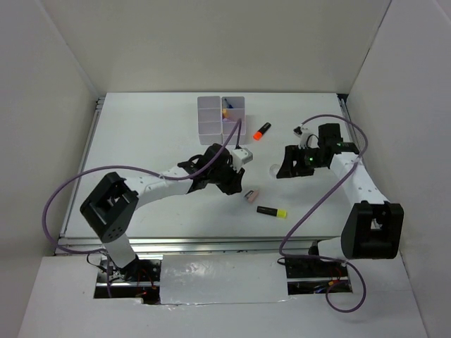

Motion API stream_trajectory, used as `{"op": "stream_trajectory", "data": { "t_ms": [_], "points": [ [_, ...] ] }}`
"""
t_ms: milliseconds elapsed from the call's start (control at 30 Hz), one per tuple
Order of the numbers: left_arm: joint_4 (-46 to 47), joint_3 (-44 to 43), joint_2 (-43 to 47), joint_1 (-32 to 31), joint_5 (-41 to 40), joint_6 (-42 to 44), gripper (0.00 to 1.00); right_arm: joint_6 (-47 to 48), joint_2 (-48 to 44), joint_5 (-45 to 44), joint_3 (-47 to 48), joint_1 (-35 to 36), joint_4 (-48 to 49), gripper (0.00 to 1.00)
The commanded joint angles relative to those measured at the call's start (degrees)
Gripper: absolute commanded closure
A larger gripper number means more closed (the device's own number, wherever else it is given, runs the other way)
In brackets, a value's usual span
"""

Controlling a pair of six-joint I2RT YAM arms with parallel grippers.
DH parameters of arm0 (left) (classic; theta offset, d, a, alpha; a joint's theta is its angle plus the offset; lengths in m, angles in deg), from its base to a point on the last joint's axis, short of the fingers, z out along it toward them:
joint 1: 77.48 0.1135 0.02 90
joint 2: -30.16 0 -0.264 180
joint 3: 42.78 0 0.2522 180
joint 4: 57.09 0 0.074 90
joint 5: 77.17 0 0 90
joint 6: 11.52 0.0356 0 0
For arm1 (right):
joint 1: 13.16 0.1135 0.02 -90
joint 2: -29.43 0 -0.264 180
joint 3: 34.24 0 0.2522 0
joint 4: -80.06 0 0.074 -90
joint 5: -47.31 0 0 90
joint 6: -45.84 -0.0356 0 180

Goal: Sort the stationery into containers
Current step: Grab a piece of stationery with the left arm

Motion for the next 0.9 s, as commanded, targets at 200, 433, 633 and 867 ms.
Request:
{"op": "stream_trajectory", "data": {
  "t_ms": [200,433,633,867],
  "points": [
    [4.74,-3.55,-7.54,-1.08,2.69,-1.64,0.64,0.56,-3.48,4.20,0.66,-8.32,-1.60,0.29],
    [6.15,-5.75,-10.71,-1.96,2.60,-1.56,0.62,1.97,-3.57,4.38,0.39,-9.73,-2.75,0.29],
    [6.50,-7.42,-14.05,-1.96,1.37,-0.85,0.65,2.59,-4.10,4.38,0.57,-10.52,-3.28,0.29],
    [5.45,-9.35,-16.96,-1.96,0.14,0.38,0.70,3.38,-4.80,4.73,0.39,-10.78,-3.80,0.29]
  ]
}}
